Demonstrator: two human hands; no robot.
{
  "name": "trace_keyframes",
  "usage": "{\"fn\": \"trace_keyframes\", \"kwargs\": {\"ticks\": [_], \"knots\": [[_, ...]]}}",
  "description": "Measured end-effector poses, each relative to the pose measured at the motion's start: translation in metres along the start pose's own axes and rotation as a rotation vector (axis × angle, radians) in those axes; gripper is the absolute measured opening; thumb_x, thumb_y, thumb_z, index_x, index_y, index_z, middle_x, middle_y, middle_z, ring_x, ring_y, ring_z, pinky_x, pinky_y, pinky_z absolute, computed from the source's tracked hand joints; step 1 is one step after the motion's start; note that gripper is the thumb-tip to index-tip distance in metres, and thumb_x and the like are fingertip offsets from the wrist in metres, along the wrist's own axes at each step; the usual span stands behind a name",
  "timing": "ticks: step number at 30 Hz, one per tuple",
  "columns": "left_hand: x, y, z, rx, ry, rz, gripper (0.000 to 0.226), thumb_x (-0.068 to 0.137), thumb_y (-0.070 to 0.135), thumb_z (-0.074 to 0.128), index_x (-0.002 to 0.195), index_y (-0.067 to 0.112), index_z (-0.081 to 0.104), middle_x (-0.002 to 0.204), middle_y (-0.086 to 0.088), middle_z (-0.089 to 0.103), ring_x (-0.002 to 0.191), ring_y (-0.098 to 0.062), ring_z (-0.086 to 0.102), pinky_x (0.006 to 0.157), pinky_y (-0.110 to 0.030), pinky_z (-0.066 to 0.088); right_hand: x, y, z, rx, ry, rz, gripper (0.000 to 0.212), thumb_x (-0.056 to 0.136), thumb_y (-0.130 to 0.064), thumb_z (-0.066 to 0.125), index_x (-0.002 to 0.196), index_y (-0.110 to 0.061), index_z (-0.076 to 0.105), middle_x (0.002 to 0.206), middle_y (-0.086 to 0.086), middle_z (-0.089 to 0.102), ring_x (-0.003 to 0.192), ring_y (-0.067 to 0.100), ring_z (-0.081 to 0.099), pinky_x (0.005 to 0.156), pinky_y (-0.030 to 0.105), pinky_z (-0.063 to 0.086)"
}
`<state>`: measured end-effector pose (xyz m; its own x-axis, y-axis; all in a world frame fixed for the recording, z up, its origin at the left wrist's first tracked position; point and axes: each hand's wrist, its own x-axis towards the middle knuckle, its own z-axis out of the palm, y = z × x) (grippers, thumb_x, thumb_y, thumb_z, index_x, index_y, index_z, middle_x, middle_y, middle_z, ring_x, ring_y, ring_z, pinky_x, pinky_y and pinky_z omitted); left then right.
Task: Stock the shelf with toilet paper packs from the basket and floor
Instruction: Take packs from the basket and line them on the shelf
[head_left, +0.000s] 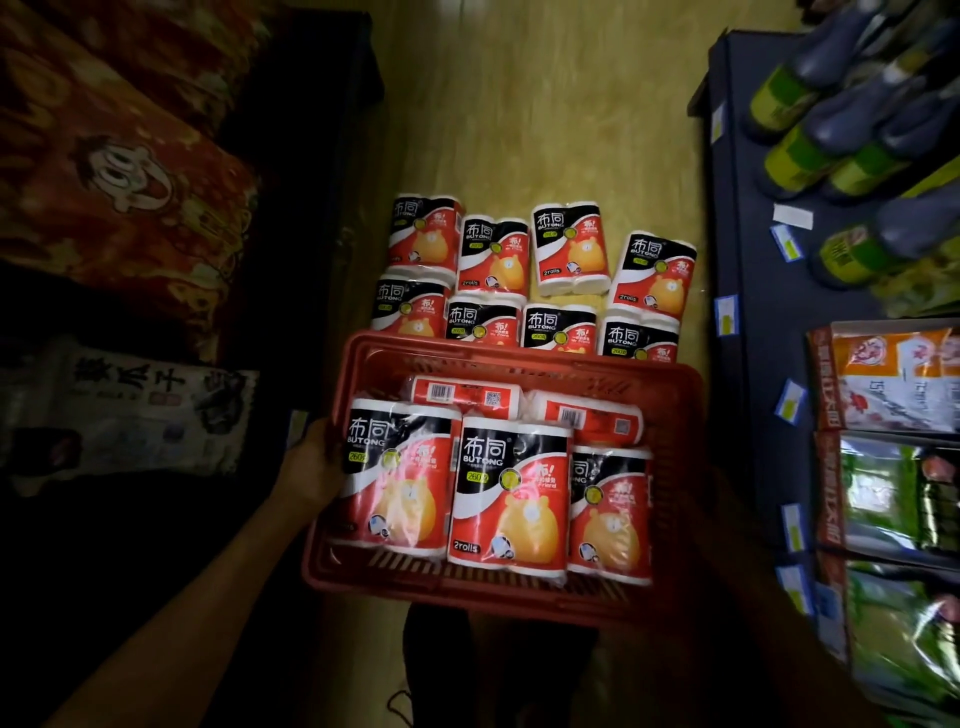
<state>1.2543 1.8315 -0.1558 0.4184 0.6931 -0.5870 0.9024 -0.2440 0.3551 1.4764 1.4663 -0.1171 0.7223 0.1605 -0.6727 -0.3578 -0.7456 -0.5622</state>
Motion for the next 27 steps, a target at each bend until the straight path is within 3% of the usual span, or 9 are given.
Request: {"fn": "trace_keyframes", "kwargs": {"ticks": [2, 6, 10, 12, 15, 17, 20, 24, 27], "knots": [[-0.006, 0.005, -0.006, 0.012, -0.006, 0.007, 0.035, 0.095, 0.006, 0.050, 0.129, -0.003, 0.049, 0.117, -0.029, 0.062, 0.107, -0.046, 0.059, 0.084, -0.038, 0.045, -0.005, -0.005, -0.002, 0.026, -0.043, 0.028, 0.060, 0.095, -0.042, 0.055, 0.147, -0.018, 0.037, 0.142, 0.013, 0.049, 0.126, 0.033, 0.049, 0.084, 0.028, 0.034], [-0.027, 0.019, -0.025, 0.000, -0.041, 0.097, 0.042, 0.090, 0.014, 0.059, 0.130, 0.002, 0.050, 0.118, -0.025, 0.063, 0.109, -0.041, 0.061, 0.089, -0.038, 0.047, -0.026, -0.024, -0.005, 0.017, -0.056, -0.093, 0.051, 0.094, -0.030, 0.062, 0.140, -0.016, 0.046, 0.117, -0.002, 0.056, 0.095, 0.010, 0.056, 0.063, 0.017, 0.037], [-0.065, 0.037, -0.041, 0.023, -0.120, 0.174, 0.065, 0.079, 0.047, 0.068, 0.134, 0.015, 0.050, 0.123, -0.016, 0.057, 0.110, -0.033, 0.059, 0.092, -0.036, 0.049, -0.053, -0.033, 0.001, 0.009, -0.064, -0.136, 0.017, 0.096, -0.015, 0.058, 0.102, -0.030, 0.057, 0.094, -0.013, 0.061, 0.084, 0.000, 0.064, 0.059, 0.009, 0.046], [-0.082, 0.045, -0.041, 0.022, -0.135, 0.192, 0.071, 0.079, 0.048, 0.071, 0.139, 0.020, 0.046, 0.129, -0.014, 0.050, 0.115, -0.030, 0.056, 0.096, -0.036, 0.047, -0.054, -0.019, 0.010, -0.047, -0.048, -0.101, 0.012, 0.090, -0.033, 0.063, 0.099, -0.036, 0.056, 0.104, -0.003, 0.066, 0.095, 0.014, 0.066, 0.069, 0.025, 0.053], [-0.088, 0.048, -0.035, 0.032, -0.093, 0.216, 0.074, 0.080, 0.040, 0.073, 0.142, 0.021, 0.040, 0.134, -0.013, 0.044, 0.119, -0.031, 0.052, 0.095, -0.033, 0.043, -0.022, 0.038, 0.025, -0.163, -0.097, -0.142, 0.030, 0.069, -0.060, 0.054, 0.099, -0.059, 0.050, 0.109, -0.003, 0.065, 0.099, 0.023, 0.065, 0.084, 0.047, 0.055], [-0.079, 0.047, -0.032, 0.045, -0.093, 0.170, 0.083, 0.077, 0.049, 0.072, 0.146, 0.024, 0.032, 0.136, -0.014, 0.044, 0.121, -0.034, 0.050, 0.098, -0.041, 0.046, -0.042, 0.012, 0.036, -0.155, -0.084, -0.183, 0.028, 0.078, -0.044, 0.062, 0.104, -0.051, 0.052, 0.106, -0.003, 0.063, 0.099, 0.024, 0.064, 0.086, 0.043, 0.052], [-0.050, 0.038, -0.025, -0.014, -0.081, 0.067, 0.094, 0.061, 0.069, 0.066, 0.140, 0.034, 0.028, 0.128, -0.014, 0.055, 0.113, -0.034, 0.058, 0.093, -0.046, 0.051, -0.049, -0.005, 0.052, -0.108, -0.064, -0.235, 0.030, 0.089, -0.004, 0.063, 0.118, -0.011, 0.058, 0.109, 0.005, 0.060, 0.100, 0.025, 0.060, 0.083, 0.033, 0.047], [-0.016, 0.030, -0.011, -0.004, -0.029, 0.059, 0.085, 0.063, 0.061, 0.070, 0.134, 0.033, 0.033, 0.116, -0.013, 0.064, 0.104, -0.033, 0.063, 0.089, -0.038, 0.053, -0.029, 0.006, 0.066, -0.107, -0.075, -0.265, 0.036, 0.090, -0.004, 0.062, 0.125, -0.011, 0.055, 0.113, 0.005, 0.060, 0.100, 0.019, 0.059, 0.086, 0.035, 0.049], [-0.005, 0.033, -0.003, 0.020, -0.011, 0.060, 0.077, 0.079, 0.052, 0.069, 0.143, 0.026, 0.034, 0.129, -0.023, 0.050, 0.119, -0.042, 0.052, 0.098, -0.038, 0.044, -0.017, 0.014, 0.074, -0.069, -0.073, -0.273, 0.034, 0.092, -0.007, 0.062, 0.124, -0.013, 0.055, 0.110, 0.007, 0.061, 0.095, 0.015, 0.060, 0.081, 0.031, 0.048]]}}
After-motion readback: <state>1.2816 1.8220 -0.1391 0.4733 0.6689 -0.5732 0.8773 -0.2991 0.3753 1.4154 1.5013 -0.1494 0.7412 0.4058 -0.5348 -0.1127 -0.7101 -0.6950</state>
